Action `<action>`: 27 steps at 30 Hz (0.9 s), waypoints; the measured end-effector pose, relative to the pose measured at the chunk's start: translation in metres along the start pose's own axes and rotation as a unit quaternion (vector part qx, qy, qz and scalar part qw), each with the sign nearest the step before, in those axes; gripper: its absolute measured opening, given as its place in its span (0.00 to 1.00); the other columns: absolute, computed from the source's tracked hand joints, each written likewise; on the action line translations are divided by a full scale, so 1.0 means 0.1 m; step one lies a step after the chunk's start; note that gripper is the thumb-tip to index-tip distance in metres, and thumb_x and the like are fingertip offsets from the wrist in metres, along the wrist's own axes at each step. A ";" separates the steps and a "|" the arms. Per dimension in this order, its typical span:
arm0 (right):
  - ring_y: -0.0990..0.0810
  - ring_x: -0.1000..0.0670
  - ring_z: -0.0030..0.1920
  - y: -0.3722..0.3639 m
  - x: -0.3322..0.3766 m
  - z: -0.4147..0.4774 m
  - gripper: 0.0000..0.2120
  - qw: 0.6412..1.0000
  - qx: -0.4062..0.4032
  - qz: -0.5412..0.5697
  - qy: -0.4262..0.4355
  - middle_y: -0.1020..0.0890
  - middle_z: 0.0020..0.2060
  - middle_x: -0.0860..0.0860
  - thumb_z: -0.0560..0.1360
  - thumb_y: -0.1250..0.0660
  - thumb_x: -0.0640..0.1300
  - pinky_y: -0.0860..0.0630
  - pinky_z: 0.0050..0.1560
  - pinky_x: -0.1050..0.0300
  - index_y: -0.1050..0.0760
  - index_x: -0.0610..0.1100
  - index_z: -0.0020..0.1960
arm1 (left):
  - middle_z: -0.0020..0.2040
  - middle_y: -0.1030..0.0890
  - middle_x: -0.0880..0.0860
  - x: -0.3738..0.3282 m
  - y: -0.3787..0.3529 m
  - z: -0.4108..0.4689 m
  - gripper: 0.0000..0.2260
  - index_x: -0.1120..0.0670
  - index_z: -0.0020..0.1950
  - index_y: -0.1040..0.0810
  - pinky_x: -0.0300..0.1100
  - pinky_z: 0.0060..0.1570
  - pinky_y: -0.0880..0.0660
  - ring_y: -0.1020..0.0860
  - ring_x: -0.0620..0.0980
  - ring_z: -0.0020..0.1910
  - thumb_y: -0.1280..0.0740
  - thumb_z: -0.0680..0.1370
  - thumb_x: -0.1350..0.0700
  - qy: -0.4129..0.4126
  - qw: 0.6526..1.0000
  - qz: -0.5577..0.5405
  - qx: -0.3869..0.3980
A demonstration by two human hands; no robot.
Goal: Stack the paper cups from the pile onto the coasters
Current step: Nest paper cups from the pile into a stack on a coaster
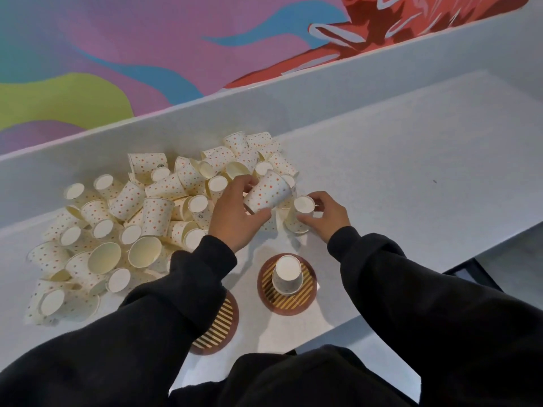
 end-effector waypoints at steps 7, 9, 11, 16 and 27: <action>0.20 0.52 0.56 0.31 -0.10 -0.37 0.22 0.998 -0.034 0.050 0.000 0.18 0.58 0.54 0.72 0.21 0.45 0.24 0.51 0.64 0.24 0.50 0.63 | 0.52 0.19 0.38 -0.35 0.30 -0.60 0.27 0.45 0.63 0.25 0.28 0.40 0.31 0.24 0.32 0.45 0.19 0.68 0.54 -0.039 0.997 -0.036 0.047; 0.20 0.52 0.57 0.36 -0.12 -0.48 0.23 0.997 -0.040 0.059 -0.001 0.18 0.59 0.53 0.72 0.21 0.45 0.22 0.54 0.60 0.24 0.50 0.63 | 0.52 0.19 0.39 -0.41 0.30 -0.70 0.24 0.45 0.61 0.21 0.26 0.43 0.32 0.25 0.31 0.46 0.20 0.67 0.55 -0.061 0.996 -0.028 0.057; 0.20 0.52 0.58 0.40 -0.13 -0.56 0.23 0.997 -0.047 0.066 0.005 0.18 0.59 0.54 0.72 0.20 0.45 0.22 0.53 0.60 0.24 0.51 0.63 | 0.56 0.19 0.40 -0.45 0.26 -0.77 0.25 0.47 0.63 0.20 0.23 0.47 0.34 0.26 0.30 0.50 0.20 0.67 0.55 -0.095 0.993 -0.001 0.068; 0.20 0.54 0.59 0.49 -0.06 -0.76 0.23 0.994 -0.068 0.086 0.029 0.18 0.59 0.56 0.72 0.20 0.46 0.18 0.53 0.56 0.24 0.53 0.63 | 0.60 0.21 0.42 -0.38 0.04 -0.82 0.25 0.46 0.65 0.22 0.36 0.57 0.30 0.25 0.40 0.59 0.26 0.68 0.45 -0.110 0.985 0.041 0.129; 0.19 0.54 0.58 0.71 0.36 -1.12 0.23 0.986 -0.098 0.091 0.104 0.18 0.59 0.58 0.72 0.20 0.47 0.17 0.56 0.49 0.24 0.51 0.64 | 0.63 0.24 0.48 0.09 -0.57 -0.91 0.27 0.49 0.69 0.26 0.40 0.59 0.35 0.29 0.49 0.62 0.25 0.72 0.48 -0.075 0.969 0.083 0.218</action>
Point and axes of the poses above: each hand's wrist, its own z-axis towards the middle knuckle, its own y-axis out of the back of the hand, x = y × z, the point moved 3 cm from there along z, towards the middle knuckle
